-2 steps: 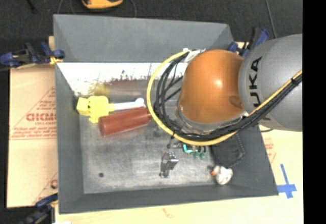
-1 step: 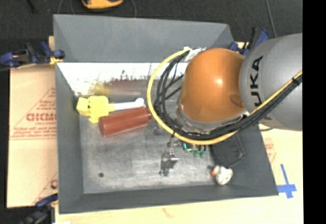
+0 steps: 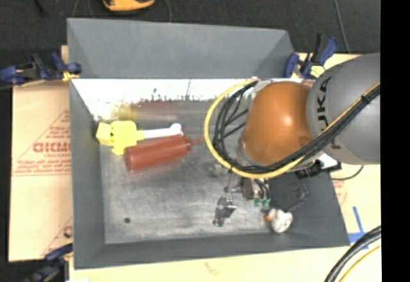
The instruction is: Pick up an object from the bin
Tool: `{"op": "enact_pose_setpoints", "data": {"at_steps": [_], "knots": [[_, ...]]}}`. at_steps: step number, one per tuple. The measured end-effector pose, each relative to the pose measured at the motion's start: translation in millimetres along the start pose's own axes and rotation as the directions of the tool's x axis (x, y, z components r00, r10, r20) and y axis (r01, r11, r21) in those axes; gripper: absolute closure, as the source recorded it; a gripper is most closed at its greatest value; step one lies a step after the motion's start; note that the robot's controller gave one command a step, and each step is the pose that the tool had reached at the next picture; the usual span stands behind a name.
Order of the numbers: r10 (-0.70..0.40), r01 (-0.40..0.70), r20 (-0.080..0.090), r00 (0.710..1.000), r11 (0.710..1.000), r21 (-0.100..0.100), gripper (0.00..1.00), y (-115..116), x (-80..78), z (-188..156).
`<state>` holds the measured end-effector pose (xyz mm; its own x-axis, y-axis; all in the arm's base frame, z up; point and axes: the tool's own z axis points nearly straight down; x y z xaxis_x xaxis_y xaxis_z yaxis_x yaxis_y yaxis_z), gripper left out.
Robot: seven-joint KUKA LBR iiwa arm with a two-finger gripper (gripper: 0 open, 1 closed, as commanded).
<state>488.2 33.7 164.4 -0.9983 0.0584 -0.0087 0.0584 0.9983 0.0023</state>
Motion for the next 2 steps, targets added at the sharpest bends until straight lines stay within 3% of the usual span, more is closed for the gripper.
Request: {"op": "enact_pose_setpoints", "data": {"at_steps": [1,2], "knots": [[-0.107,0.107,-0.012,0.994,0.994,0.001,0.00,-59.8,5.7,-6.1],[-0.325,0.325,0.000,0.946,0.946,0.004,0.00,-79.3,-3.9,45.7]]}}
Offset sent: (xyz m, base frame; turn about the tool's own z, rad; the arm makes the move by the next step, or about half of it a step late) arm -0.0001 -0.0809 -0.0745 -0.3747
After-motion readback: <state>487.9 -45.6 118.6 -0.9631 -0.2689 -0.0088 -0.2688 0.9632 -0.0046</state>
